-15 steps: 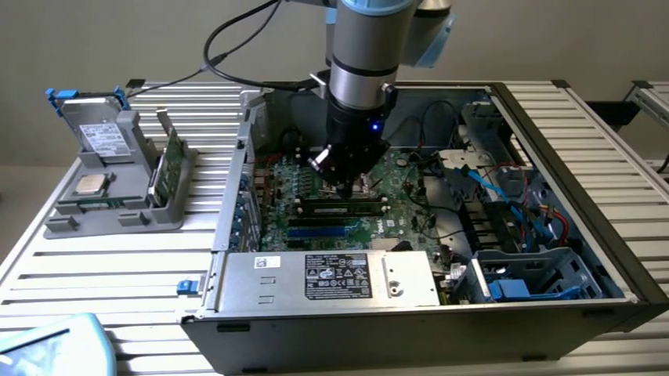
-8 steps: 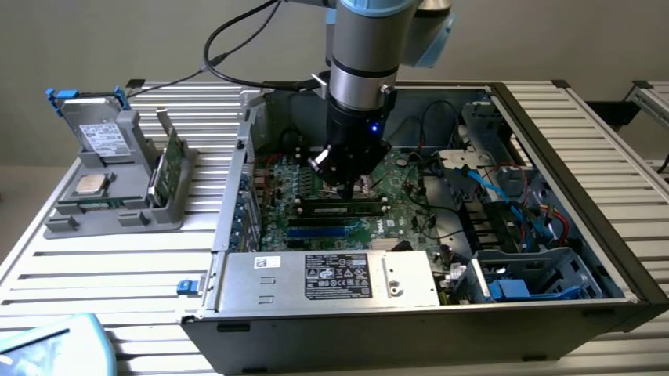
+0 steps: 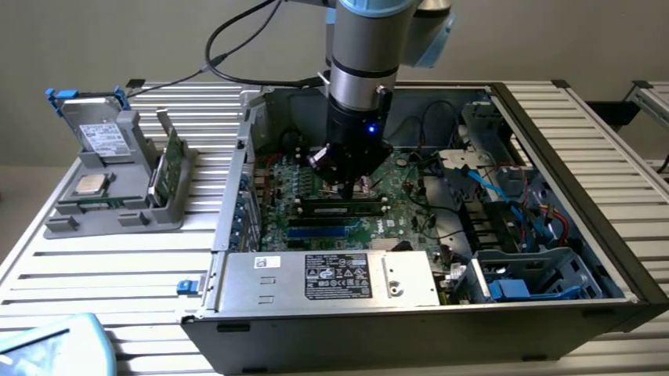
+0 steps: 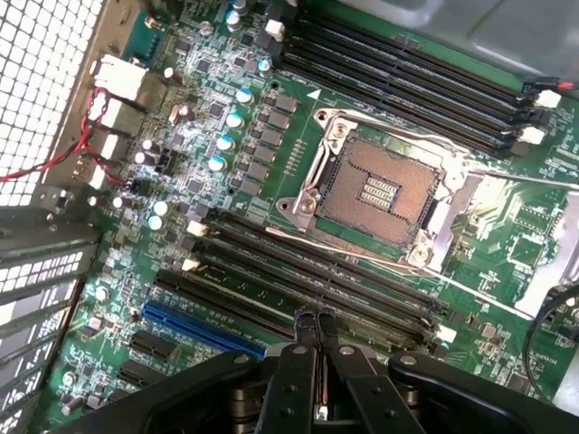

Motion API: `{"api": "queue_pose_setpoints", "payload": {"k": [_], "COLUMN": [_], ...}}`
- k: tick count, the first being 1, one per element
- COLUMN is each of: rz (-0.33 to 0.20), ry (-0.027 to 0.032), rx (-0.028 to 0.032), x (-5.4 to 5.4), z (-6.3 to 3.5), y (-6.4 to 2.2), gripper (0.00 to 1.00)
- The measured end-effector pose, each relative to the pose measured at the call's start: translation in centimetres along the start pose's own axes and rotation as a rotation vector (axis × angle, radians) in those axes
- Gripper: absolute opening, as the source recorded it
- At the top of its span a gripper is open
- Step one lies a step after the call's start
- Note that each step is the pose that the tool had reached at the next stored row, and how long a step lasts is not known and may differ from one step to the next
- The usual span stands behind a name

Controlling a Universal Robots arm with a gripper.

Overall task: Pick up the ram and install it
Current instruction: 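Press down the ram until it locks into place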

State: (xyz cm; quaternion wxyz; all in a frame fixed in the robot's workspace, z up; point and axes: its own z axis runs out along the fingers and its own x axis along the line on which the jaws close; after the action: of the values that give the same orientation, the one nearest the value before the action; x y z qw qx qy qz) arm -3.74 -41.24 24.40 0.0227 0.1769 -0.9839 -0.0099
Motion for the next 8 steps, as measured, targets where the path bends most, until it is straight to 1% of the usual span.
{"api": "queue_pose_setpoints", "payload": {"k": [8], "rz": [0.113], "ry": [-0.0036], "rx": [-0.0044], "x": [0.0], "z": [0.0], "y": [0.0], "gripper": [0.11]}}
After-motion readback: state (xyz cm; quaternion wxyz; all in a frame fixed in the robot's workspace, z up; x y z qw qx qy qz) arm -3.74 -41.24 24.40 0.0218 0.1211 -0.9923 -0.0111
